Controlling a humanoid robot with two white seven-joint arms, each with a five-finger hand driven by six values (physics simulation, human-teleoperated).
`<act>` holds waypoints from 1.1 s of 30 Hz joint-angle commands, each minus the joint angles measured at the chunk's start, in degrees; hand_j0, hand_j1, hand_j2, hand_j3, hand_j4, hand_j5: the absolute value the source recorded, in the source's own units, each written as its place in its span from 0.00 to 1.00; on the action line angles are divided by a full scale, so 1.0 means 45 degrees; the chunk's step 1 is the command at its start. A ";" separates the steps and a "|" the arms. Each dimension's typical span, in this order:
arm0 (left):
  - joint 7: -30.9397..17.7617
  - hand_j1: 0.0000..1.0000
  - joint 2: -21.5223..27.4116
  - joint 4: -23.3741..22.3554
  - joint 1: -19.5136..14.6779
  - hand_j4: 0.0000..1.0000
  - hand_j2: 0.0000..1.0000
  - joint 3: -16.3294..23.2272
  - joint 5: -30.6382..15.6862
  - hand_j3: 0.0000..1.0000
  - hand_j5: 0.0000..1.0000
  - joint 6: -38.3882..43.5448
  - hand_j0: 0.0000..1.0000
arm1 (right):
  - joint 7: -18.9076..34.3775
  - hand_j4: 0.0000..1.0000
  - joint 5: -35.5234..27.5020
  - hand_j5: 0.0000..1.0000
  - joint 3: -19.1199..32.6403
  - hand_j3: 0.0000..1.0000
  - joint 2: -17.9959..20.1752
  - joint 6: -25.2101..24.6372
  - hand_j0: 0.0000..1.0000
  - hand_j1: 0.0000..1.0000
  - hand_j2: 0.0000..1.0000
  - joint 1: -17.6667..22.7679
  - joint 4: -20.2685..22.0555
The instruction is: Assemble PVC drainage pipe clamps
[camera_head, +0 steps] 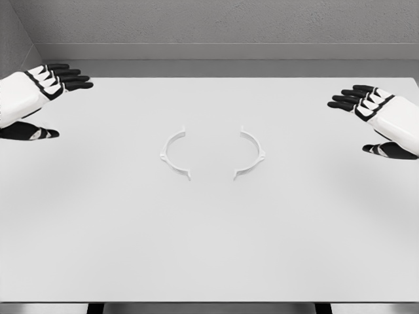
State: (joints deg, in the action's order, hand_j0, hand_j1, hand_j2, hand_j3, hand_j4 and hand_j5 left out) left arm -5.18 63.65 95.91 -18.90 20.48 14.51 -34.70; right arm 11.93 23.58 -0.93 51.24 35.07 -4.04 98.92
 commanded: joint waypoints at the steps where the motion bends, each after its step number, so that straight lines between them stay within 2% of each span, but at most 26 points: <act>1: -0.0938 1.00 -0.0004 0.0171 0.0000 1.00 1.00 0.0039 -0.0041 1.00 1.00 -0.0067 1.00 | -0.0015 1.00 0.0073 1.00 -0.0028 1.00 0.0000 -0.0015 1.00 1.00 1.00 0.0000 0.0011; 6: -0.1154 1.00 -0.0024 0.0152 0.0039 1.00 1.00 0.0117 -0.0002 1.00 1.00 -0.0067 1.00 | -0.0015 1.00 0.0014 1.00 -0.0008 1.00 -0.0195 -0.0015 1.00 1.00 1.00 -0.0117 0.0011; 7: -0.1155 1.00 -0.0082 0.0152 0.0039 1.00 1.00 0.0117 0.0173 1.00 1.00 -0.0067 1.00 | 0.0004 1.00 0.0112 1.00 -0.0067 1.00 -0.0586 -0.0015 1.00 1.00 1.00 -0.0527 0.0011; 9: -0.1154 1.00 -0.0706 0.0112 -0.0058 1.00 1.00 0.0117 0.0739 1.00 1.00 -0.0067 1.00 | 0.0199 1.00 0.1283 1.00 -0.1296 1.00 -0.0742 -0.0015 1.00 1.00 1.00 -0.1697 -0.0009; 12: -0.1154 1.00 -0.1644 0.0073 -0.0273 1.00 1.00 0.0098 0.1345 1.00 1.00 -0.0067 1.00 | 0.1566 1.00 0.1675 1.00 -0.3250 1.00 -0.1600 -0.0015 1.00 1.00 1.00 -0.3554 -0.0458; 15: -0.1076 1.00 -0.1703 0.0035 -0.0293 1.00 1.00 0.0039 0.1189 1.00 1.00 -0.0067 1.00 | 0.2601 1.00 0.1831 1.00 -0.4402 1.00 -0.2656 -0.0015 1.00 1.00 1.00 -0.4862 -0.1980; 17: -0.1076 1.00 -0.1996 0.0054 -0.0293 1.00 1.00 0.0019 0.1209 1.00 1.00 -0.0067 1.00 | 0.3011 1.00 0.2085 1.00 -0.4657 1.00 -0.2832 -0.0015 1.00 1.00 1.00 -0.5468 -0.2255; 19: -0.1096 1.00 -0.2406 -0.0024 -0.0293 1.00 1.00 0.0059 0.1326 1.00 1.00 -0.0067 1.00 | 0.3774 1.00 0.2104 1.00 -0.4696 1.00 -0.2832 -0.0015 1.00 1.00 1.00 -0.5722 -0.2294; 21: -0.1076 1.00 -0.2641 -0.0005 -0.0293 1.00 1.00 0.0078 0.1345 1.00 1.00 -0.0067 1.00 | 0.3774 1.00 0.2105 1.00 -0.4774 1.00 -0.2871 -0.0015 1.00 1.00 1.00 -0.5898 -0.2899; 24: -0.1018 1.00 -0.2914 0.0132 -0.0391 1.00 1.00 0.0098 0.1618 1.00 1.00 -0.0067 1.00 | 0.3657 1.00 0.2007 1.00 -0.4715 1.00 -0.3867 -0.0015 1.00 1.00 1.00 -0.5801 -0.3953; 28: -0.0959 1.00 -0.3597 0.0152 -0.0449 1.00 1.00 0.0117 0.2556 1.00 1.00 -0.0067 1.00 | 0.3617 1.00 0.1948 1.00 -0.4676 1.00 -0.4512 -0.0015 1.00 1.00 1.00 -0.5840 -0.5282; 30: -0.0959 1.00 -0.4008 0.0171 -0.0488 1.00 1.00 0.0215 0.3083 1.00 1.00 -0.0067 1.00 | 0.3403 1.00 0.1948 1.00 -0.4696 1.00 -0.4649 -0.0015 1.00 1.00 1.00 -0.5801 -0.5282; 33: -0.0959 1.00 -0.4359 -0.0005 -0.1133 1.00 1.00 0.1015 0.3513 1.00 1.00 -0.0067 1.00 | 0.3149 1.00 0.1831 1.00 -0.4579 1.00 -0.4843 -0.0015 1.00 1.00 1.00 -0.5742 -0.5575</act>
State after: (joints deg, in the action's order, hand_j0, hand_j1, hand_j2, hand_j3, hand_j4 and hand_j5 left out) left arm -9.54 45.44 96.25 -24.08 23.28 29.03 -35.04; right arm 26.82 32.43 -21.77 30.22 35.14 -29.88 75.07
